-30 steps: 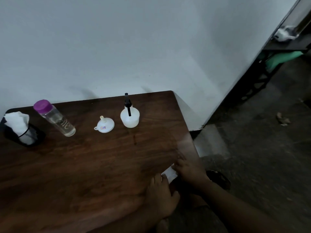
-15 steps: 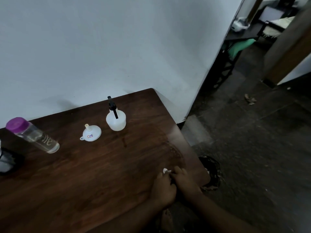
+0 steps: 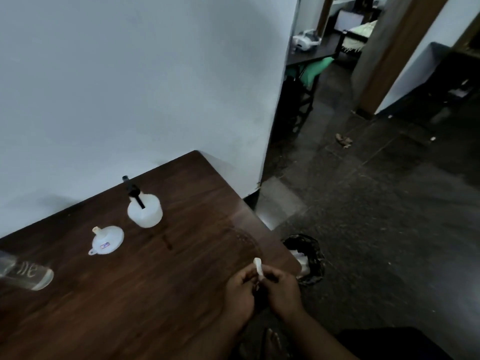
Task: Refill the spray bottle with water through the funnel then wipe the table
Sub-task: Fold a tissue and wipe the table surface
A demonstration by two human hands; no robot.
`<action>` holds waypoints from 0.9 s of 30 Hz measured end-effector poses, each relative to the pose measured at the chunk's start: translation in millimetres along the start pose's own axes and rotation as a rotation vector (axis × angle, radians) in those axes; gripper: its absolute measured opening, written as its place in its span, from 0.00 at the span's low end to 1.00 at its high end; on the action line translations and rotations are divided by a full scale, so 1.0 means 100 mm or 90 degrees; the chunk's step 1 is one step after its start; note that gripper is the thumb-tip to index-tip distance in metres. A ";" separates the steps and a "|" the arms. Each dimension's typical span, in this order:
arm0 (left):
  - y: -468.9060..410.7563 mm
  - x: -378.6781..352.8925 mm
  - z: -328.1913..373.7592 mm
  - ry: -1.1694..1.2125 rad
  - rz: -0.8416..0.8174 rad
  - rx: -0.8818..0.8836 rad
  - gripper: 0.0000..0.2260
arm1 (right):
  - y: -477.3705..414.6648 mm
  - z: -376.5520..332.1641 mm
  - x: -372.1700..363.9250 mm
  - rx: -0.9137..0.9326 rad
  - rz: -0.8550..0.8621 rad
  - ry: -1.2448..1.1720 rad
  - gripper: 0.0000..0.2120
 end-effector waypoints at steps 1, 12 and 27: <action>-0.07 -0.08 0.02 0.004 -0.007 0.000 0.17 | 0.00 -0.02 0.09 -0.001 0.025 -0.047 0.07; -1.03 -1.17 0.20 -0.101 -0.108 -0.007 0.17 | -0.35 0.11 1.38 -0.034 0.211 -0.233 0.12; -2.49 -1.85 -0.42 -0.095 -0.091 0.107 0.13 | -1.30 1.04 2.39 -0.179 0.288 -0.362 0.17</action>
Point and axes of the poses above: each hand's wrist, its own y-axis away from the middle knuckle, its own x-axis out of the back of the hand, z = x × y, the point moved 9 cm from there along -y, towards the middle knuckle, and after that the axes turned 14 degrees about -z, right-handed, at the moved point
